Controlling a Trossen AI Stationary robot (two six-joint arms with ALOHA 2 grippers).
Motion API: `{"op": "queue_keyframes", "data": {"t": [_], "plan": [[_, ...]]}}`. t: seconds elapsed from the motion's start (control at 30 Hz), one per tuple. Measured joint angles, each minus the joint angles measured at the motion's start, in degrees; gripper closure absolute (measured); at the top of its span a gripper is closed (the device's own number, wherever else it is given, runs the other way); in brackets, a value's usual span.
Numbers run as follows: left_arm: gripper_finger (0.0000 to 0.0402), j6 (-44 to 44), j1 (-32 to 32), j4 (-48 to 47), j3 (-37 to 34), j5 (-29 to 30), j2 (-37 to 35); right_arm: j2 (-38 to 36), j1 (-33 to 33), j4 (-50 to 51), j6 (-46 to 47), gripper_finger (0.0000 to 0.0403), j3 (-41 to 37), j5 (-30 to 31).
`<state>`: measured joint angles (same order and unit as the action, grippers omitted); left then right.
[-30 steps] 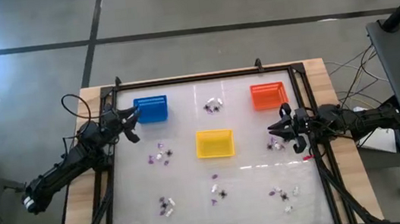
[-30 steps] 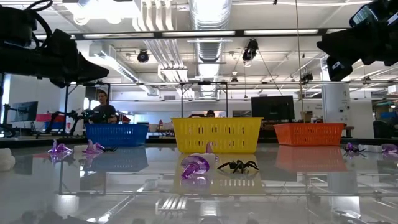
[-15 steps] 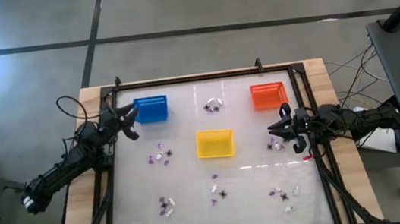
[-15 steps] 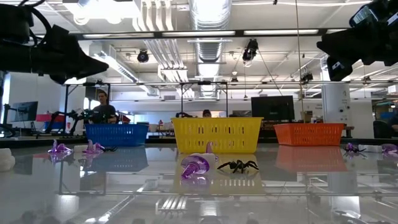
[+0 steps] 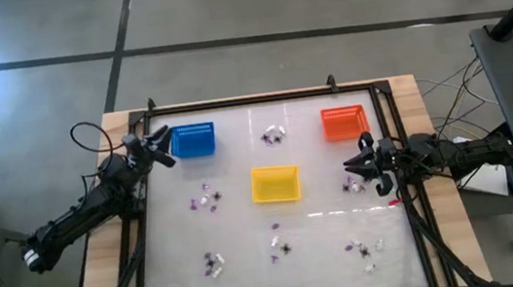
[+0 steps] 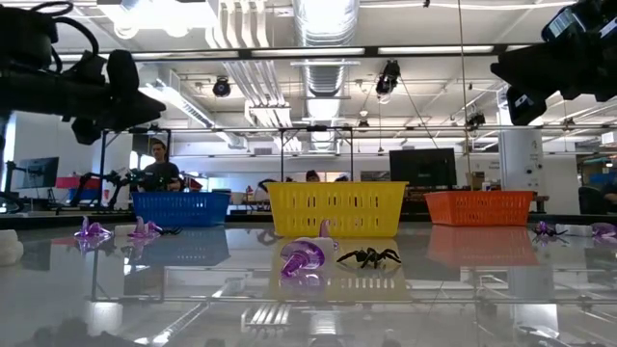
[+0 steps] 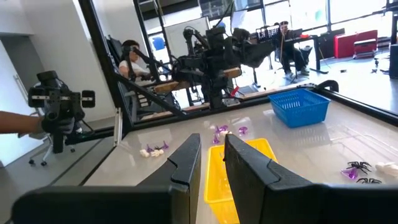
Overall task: Sort Halloween decoration
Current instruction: Put the purple witch hat toy into the orange bin
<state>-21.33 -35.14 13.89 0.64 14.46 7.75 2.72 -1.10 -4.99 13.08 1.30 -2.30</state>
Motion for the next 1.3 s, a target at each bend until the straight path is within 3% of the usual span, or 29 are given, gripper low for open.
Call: {"op": "queue_keyframes", "data": {"t": [0.13, 0.4, 0.83, 1.1, 1.3], "plan": [[0.0308, -2.7, 0.0, 0.5, 0.0, -2.0, 0.8, 0.0, 0.0, 0.0, 0.0, 0.0339, 0.0, 1.0], [0.0308, -4.3, 0.0, 0.6, 0.0, -13.6, 2.4, 0.0, 0.0, -0.1, 0.0, 0.0339, 0.0, 2.5], [0.0308, -10.0, 0.0, 0.6, 0.0, -13.5, 5.4, 0.0, 0.0, -0.3, -0.2, 0.0339, 0.0, 3.1], [0.0308, -12.3, 0.1, 0.9, 0.0, -13.5, 6.5, 0.0, 0.0, -0.3, 3.5, 0.0339, 0.0, 12.0], [0.0308, -16.2, 0.1, 6.5, 0.0, -13.6, 6.5, 0.0, 0.0, -0.5, 5.0, 0.0335, 0.0, 18.9]]}}
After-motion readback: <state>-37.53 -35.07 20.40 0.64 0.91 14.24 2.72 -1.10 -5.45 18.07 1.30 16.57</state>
